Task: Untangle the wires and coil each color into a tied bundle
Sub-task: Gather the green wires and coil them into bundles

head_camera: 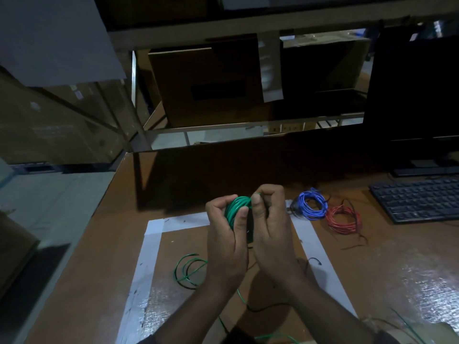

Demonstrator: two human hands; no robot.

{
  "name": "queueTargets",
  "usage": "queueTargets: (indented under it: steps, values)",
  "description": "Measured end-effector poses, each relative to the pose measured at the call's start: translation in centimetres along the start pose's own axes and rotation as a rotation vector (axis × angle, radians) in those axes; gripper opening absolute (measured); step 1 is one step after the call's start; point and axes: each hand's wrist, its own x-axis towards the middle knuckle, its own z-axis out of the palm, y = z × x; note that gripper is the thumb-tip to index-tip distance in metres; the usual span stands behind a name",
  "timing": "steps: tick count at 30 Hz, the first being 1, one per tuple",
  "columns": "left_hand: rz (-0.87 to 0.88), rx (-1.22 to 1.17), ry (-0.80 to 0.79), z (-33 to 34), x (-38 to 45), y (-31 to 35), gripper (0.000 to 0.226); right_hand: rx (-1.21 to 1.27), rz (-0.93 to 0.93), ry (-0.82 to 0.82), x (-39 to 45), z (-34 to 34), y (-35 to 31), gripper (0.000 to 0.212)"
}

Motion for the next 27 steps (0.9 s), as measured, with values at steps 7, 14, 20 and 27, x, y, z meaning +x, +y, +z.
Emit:
queueTargets:
  steps: [7, 14, 20, 27]
  values:
    - [0.036, 0.006, -0.058, 0.8, 0.1, -0.2, 0.020, 0.174, 0.210, 0.040, 1.0, -1.0, -0.6, 0.016]
    - [0.023, 0.067, -0.137, 0.8, 0.4, -0.7, 0.033, 0.358, 0.454, -0.047, 2.3, -2.6, 0.4, 0.015]
    - [0.100, 0.229, -0.136, 1.0, 0.7, -1.1, 0.034, 0.469, 0.624, -0.172, 3.0, -3.1, 1.4, 0.014]
    - [0.074, 0.345, -0.110, 2.0, 1.1, -0.9, 0.023, 0.428, 0.611, -0.149, 3.2, -3.5, 2.0, 0.018]
